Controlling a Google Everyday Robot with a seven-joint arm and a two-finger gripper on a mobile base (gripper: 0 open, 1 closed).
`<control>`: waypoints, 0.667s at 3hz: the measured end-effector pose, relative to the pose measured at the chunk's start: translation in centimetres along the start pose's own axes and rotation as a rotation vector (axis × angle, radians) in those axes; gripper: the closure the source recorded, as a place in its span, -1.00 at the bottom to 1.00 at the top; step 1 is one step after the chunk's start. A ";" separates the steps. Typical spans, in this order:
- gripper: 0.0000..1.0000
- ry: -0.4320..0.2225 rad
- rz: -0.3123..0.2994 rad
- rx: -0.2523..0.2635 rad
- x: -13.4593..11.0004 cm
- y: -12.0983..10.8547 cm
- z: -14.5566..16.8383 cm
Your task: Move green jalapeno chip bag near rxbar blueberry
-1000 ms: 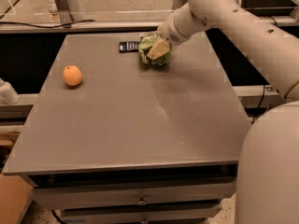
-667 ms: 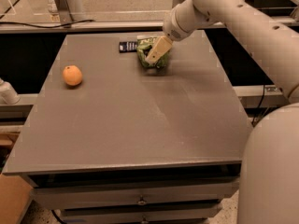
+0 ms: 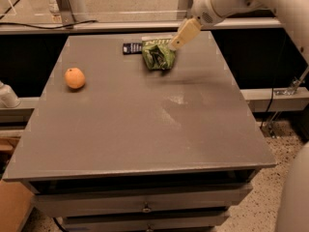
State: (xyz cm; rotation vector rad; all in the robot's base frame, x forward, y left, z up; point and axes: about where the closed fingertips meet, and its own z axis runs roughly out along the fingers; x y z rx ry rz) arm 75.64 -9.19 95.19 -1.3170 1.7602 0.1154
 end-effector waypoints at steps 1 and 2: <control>-1.00 0.007 0.031 0.043 2.2 -1.2 -4.7; -1.00 0.007 0.032 0.042 2.2 -1.2 -4.7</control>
Offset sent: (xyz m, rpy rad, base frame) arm -0.0153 -0.0356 0.0159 0.0106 -0.0103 -0.0382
